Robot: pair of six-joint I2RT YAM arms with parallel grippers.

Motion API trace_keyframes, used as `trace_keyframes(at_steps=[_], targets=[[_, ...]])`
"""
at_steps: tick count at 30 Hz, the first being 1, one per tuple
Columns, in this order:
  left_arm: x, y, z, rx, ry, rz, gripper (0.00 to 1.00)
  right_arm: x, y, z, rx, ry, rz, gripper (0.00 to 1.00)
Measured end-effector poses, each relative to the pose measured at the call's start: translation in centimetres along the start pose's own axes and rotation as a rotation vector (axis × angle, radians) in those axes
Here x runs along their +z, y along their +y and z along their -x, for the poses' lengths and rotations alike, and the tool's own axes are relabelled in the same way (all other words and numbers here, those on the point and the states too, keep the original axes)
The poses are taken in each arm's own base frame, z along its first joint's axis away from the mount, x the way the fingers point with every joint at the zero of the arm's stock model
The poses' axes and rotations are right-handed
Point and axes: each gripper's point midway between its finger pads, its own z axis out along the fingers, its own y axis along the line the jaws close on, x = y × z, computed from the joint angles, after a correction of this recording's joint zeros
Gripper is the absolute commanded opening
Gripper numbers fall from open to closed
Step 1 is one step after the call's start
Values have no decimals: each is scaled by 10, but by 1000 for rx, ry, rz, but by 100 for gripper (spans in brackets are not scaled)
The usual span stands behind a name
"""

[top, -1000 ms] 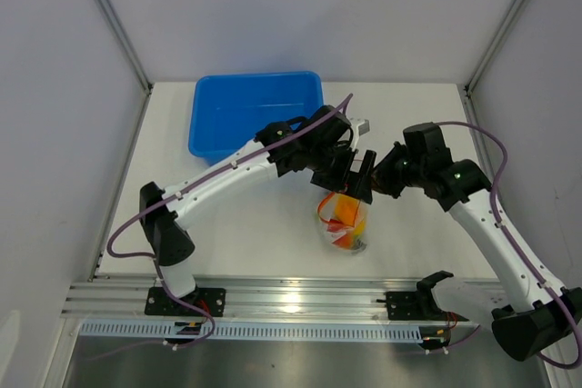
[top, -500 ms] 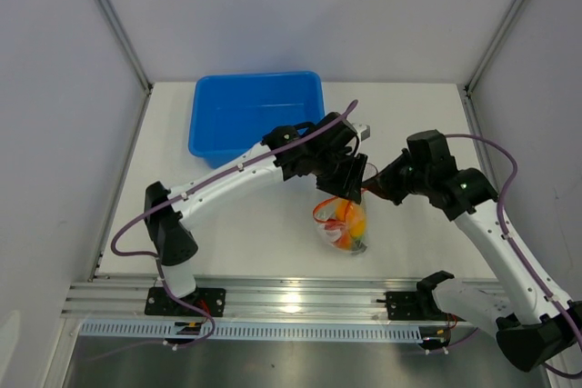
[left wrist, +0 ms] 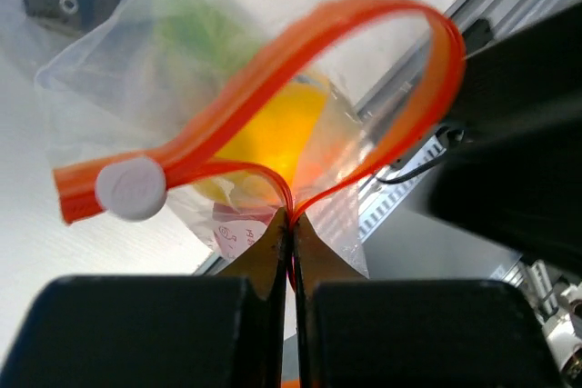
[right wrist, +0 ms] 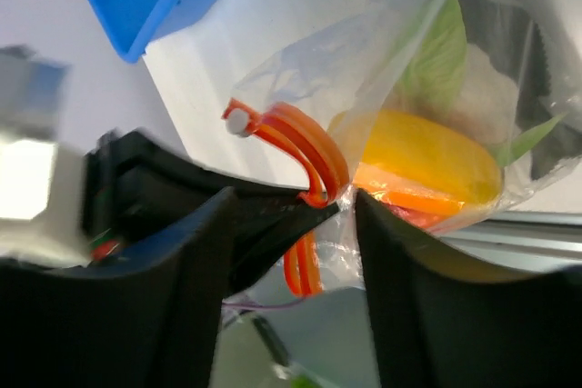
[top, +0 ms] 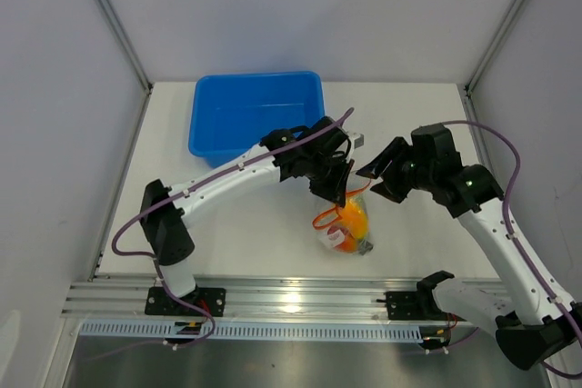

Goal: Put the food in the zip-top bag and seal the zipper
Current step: Adjust the zipper food storage bag at the center of the board.

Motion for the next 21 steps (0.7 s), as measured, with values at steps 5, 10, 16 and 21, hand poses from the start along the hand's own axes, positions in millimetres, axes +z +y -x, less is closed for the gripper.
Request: trace_keyframes(at_steps=[5, 10, 16, 21], targets=[[4, 18, -17, 42, 54, -22, 1, -16, 16, 17, -143, -32, 46, 71], [-7, 22, -27, 123, 54, -66, 1, -26, 16, 34, -263, -54, 65, 65], [-29, 14, -24, 250, 2, -115, 1, -19, 14, 30, -403, 29, 103, 56], [-36, 13, -23, 298, -12, -130, 1, -16, 25, 24, -524, 70, 186, 49]])
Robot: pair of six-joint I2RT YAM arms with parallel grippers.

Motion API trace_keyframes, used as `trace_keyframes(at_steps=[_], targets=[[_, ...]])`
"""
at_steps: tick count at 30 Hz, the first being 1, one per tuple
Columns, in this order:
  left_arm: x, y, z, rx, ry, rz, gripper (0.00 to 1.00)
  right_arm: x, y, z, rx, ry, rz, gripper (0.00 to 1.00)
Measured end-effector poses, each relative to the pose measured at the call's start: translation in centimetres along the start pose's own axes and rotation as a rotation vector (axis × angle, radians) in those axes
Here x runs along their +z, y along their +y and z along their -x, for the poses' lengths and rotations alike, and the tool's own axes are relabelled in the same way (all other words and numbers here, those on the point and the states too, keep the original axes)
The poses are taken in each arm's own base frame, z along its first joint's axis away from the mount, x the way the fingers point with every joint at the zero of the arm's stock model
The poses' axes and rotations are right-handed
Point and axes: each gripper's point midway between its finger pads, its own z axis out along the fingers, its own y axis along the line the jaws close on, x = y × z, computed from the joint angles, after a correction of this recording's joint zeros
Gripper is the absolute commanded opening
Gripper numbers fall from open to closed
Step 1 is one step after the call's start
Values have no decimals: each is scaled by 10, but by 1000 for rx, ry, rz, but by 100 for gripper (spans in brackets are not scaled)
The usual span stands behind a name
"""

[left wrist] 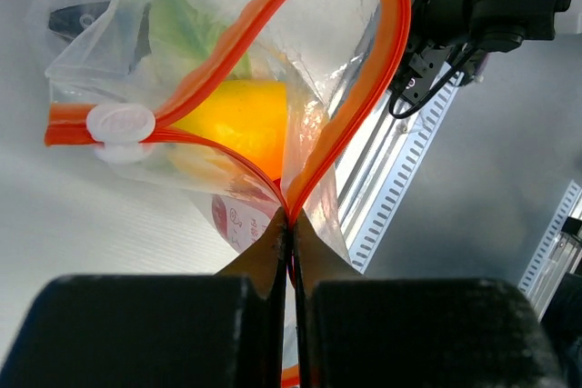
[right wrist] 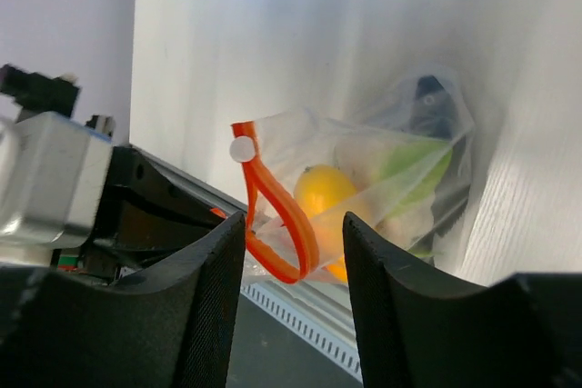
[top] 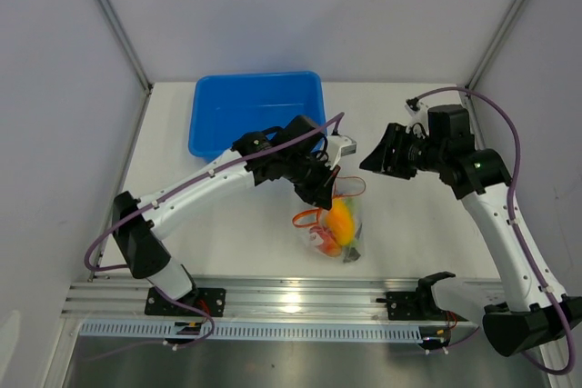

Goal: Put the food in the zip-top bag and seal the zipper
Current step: Adjust the zipper food storage bag at the center of the board.

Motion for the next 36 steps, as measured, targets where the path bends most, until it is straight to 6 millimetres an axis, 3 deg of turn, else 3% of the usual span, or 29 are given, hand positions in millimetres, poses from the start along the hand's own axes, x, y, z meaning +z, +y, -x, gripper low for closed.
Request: trace_keyframes(at_steps=[6, 13, 36], targets=[[-1, -1, -1, 17, 5, -16, 0, 3, 15, 1, -104, 12, 96, 48], [-1, 0, -2, 40, 11, -20, 0, 23, 27, -16, -196, 106, 155, 51], [-4, 3, -1, 30, 9, -32, 1, 46, 11, -34, -341, 209, 120, 49]])
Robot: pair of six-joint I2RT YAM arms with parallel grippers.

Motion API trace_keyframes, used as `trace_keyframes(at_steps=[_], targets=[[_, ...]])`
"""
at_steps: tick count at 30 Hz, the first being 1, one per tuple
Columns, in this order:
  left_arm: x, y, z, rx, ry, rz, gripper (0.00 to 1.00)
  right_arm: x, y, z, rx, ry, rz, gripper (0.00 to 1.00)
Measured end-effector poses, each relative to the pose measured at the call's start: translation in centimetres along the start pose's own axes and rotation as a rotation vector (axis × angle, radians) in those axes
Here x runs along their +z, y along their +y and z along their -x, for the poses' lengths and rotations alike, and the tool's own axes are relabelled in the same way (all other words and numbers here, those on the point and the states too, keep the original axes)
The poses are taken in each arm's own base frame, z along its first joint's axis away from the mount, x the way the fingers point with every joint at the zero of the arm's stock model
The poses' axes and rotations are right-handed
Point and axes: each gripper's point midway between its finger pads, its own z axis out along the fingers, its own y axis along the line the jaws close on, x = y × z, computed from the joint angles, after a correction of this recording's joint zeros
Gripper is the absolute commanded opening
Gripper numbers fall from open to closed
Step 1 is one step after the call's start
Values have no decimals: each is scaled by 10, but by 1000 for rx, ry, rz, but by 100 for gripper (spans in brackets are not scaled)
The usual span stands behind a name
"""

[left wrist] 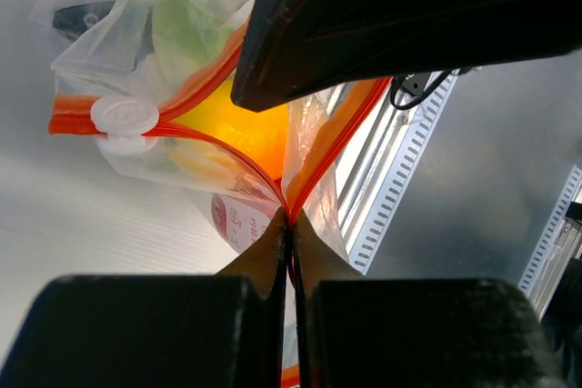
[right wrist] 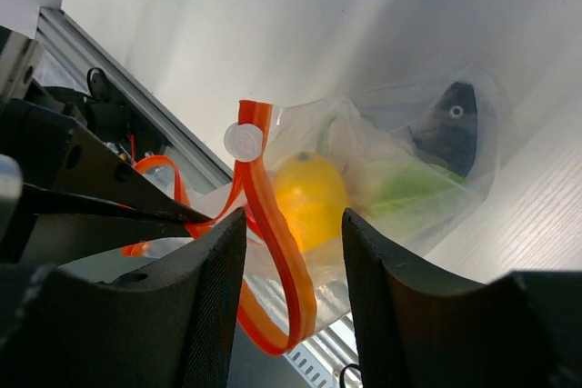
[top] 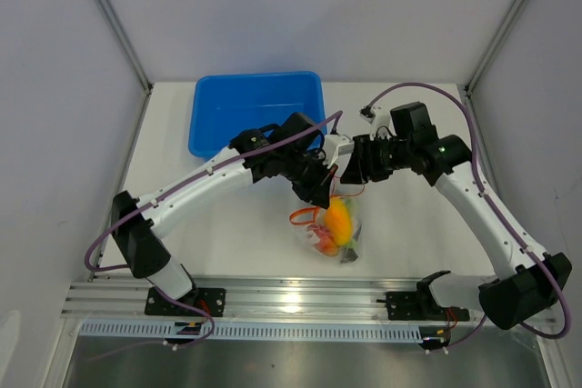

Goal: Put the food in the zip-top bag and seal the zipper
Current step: Adjust the zipper food storage bag at the center of the board.

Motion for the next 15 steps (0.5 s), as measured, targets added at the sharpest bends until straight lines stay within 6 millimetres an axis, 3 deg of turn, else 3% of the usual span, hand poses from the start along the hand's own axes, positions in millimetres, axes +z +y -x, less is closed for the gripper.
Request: trace_keyframes(at_steps=[9, 15], targets=[[-1, -1, 1, -5, 0, -11, 0, 10, -9, -4, -16, 31, -37, 44], [0, 0, 5, -6, 0, -10, 1, 18, -19, -5, -17, 48, -89, 27]])
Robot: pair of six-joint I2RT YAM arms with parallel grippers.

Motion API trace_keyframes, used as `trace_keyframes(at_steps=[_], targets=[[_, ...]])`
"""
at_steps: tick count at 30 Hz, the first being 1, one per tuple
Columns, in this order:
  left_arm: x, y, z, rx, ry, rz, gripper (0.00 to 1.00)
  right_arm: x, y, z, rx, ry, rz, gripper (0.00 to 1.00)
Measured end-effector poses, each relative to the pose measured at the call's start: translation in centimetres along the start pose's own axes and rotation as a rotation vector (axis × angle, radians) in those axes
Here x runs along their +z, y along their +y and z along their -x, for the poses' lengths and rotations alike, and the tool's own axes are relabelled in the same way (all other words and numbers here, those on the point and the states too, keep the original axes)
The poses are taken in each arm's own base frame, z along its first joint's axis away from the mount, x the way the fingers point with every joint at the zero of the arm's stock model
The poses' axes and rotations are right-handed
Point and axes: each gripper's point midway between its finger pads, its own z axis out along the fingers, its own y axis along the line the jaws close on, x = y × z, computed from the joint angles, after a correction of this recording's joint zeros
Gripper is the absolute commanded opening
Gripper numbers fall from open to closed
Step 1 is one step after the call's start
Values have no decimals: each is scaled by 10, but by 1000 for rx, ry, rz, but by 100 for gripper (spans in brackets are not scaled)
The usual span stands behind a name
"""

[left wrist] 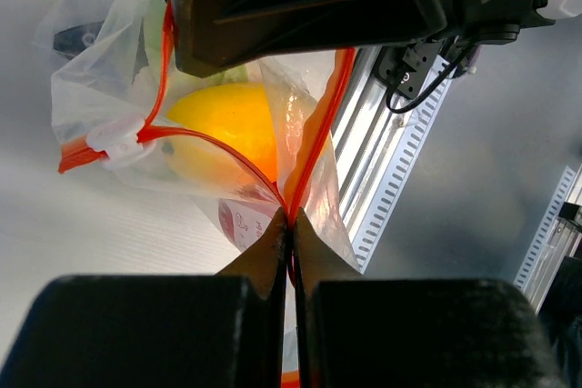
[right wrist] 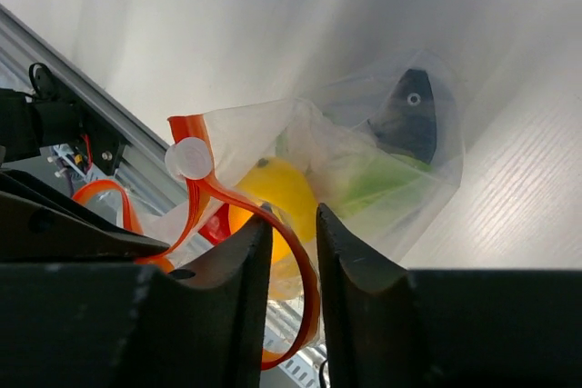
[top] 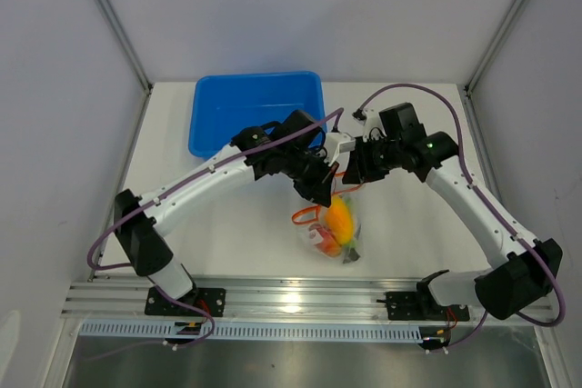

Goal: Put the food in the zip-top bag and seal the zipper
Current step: Adjust the zipper food storage bag at the center of the board.

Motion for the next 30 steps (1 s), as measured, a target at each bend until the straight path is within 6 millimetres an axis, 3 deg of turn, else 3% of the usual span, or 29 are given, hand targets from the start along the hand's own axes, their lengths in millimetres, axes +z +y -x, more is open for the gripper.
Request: trace_keyframes(at_steps=[3, 4, 7, 8, 9, 12, 14, 17, 23, 30], targets=[[1, 1, 2, -1, -1, 0, 8, 2, -3, 0, -3, 1, -16, 14], [1, 1, 3, -2, -2, 0, 14, 2, -3, 0, -4, 1, -20, 8], [1, 1, 6, -5, -7, -2, 33, 2, -3, 0, -1, 1, -22, 0], [1, 1, 6, -9, -9, -4, 39, 2, -3, 0, 2, 1, -22, 0], [1, 1, 7, -13, -10, -9, 54, 2, -3, 0, 9, 1, -21, 0], [0, 0, 11, -27, -26, -28, 76, 2, -1, 1, 35, -3, -20, 0], [0, -1, 16, -42, -44, -45, 81, 0, 1, 2, 60, -13, -18, 0], [1, 1, 19, -60, -61, -60, 99, -6, 7, 6, 115, -41, -13, 0], [4, -1, 25, -98, -85, -78, 100, -19, 16, 12, 266, -100, -19, 0], [6, 0, 33, -159, -110, -63, 99, -23, 8, 9, 480, -154, -85, 0]])
